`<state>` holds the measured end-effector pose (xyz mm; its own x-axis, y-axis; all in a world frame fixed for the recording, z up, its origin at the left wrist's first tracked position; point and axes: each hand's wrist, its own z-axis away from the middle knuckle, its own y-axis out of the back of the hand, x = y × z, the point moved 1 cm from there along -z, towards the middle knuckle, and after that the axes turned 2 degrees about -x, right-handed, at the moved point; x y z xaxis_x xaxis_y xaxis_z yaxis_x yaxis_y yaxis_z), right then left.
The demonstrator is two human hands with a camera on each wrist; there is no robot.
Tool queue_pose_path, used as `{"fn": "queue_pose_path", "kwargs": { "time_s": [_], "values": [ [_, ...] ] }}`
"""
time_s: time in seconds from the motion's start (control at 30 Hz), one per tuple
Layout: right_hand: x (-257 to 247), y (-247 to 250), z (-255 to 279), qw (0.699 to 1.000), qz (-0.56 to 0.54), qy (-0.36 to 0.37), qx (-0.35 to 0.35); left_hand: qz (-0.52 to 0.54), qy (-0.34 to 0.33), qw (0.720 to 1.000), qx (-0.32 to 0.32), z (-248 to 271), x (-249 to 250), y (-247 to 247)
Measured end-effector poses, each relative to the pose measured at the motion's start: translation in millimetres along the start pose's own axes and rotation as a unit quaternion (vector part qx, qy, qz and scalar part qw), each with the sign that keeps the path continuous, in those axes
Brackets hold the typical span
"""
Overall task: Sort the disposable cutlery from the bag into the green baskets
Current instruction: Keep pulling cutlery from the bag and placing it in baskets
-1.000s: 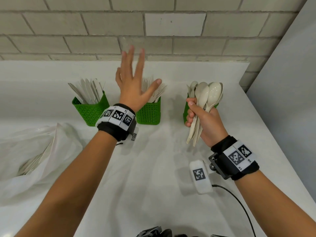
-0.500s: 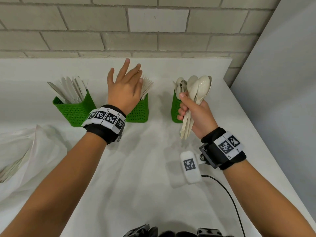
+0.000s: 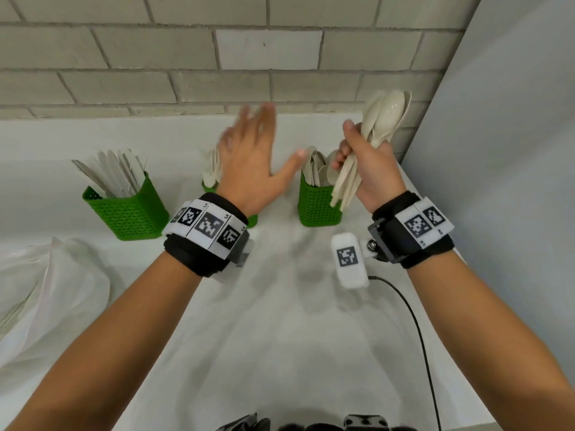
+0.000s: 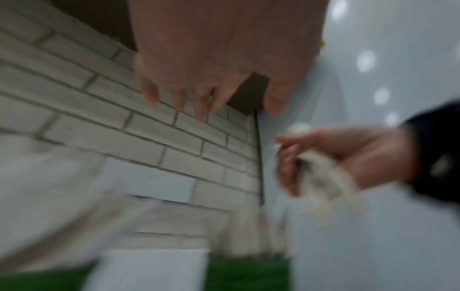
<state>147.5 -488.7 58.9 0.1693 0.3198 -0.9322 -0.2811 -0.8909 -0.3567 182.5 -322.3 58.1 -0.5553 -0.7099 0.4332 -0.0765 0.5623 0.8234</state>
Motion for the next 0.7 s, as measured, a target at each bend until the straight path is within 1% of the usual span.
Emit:
{"fn": "queue_pose_path", "kwargs": {
  "time_s": [0.03,0.07,0.1,0.13,0.17,0.2,0.23,0.27,0.33,0.4,0.47,0.53,0.57,0.63,0.7],
  "values": [
    [-5.5,-6.0,-2.0,1.0,0.011,0.005,0.01,0.089,-0.005,0.994,-0.065,0.6,17.6,0.8],
    [-10.2,-12.4,-3.5,0.999,0.038,0.008,0.018,0.176,0.009,0.974,-0.144,0.8,34.4,-1.3],
    [-13.1,-17.2,-5.3,0.996,0.084,0.012,0.022,0.241,0.03,0.947,-0.209,-1.0,46.7,-6.2],
    [-15.2,-20.7,-6.6,0.991,0.132,0.012,0.021,0.273,0.034,0.932,-0.234,-5.4,53.9,-12.5],
    [-16.3,-21.5,-7.8,0.986,0.167,0.008,0.017,0.28,0.026,0.932,-0.229,-9.7,58.5,-15.2],
    [-16.8,-20.7,-8.0,0.984,0.179,-0.005,0.011,0.273,0.019,0.937,-0.218,-14.2,59.7,-17.6],
    [-17.5,-19.1,-7.5,0.985,0.171,-0.016,0.003,0.257,0.009,0.942,-0.217,-17.2,61.0,-19.4],
    [-18.2,-17.1,-6.0,0.988,0.153,-0.026,-0.005,0.248,-0.001,0.94,-0.234,-19.1,62.0,-22.1],
    [-18.2,-13.1,-3.4,0.988,0.15,-0.034,-0.022,0.282,-0.002,0.919,-0.276,-20.0,62.6,-30.4],
    [-18.9,-10.8,0.9,0.98,0.191,-0.027,-0.053,0.33,0.041,0.897,-0.289,-18.4,65.1,-37.5],
    [-21.1,-7.5,3.3,0.969,0.224,-0.02,-0.1,0.37,0.096,0.881,-0.277,-17.1,65.0,-43.4],
    [-29.0,-1.8,4.0,0.956,0.252,-0.024,-0.149,0.403,0.114,0.871,-0.257,-17.1,63.2,-45.4],
    [-34.9,1.5,3.0,0.948,0.272,-0.024,-0.164,0.411,0.114,0.868,-0.252,-17.0,62.2,-45.7],
    [-48.5,7.7,-0.9,0.939,0.299,-0.025,-0.168,0.412,0.105,0.873,-0.238,-17.6,59.6,-46.1],
    [-60.2,12.3,-5.1,0.947,0.27,-0.037,-0.171,0.396,0.102,0.885,-0.22,-18.3,57.1,-46.5]
  ]
}}
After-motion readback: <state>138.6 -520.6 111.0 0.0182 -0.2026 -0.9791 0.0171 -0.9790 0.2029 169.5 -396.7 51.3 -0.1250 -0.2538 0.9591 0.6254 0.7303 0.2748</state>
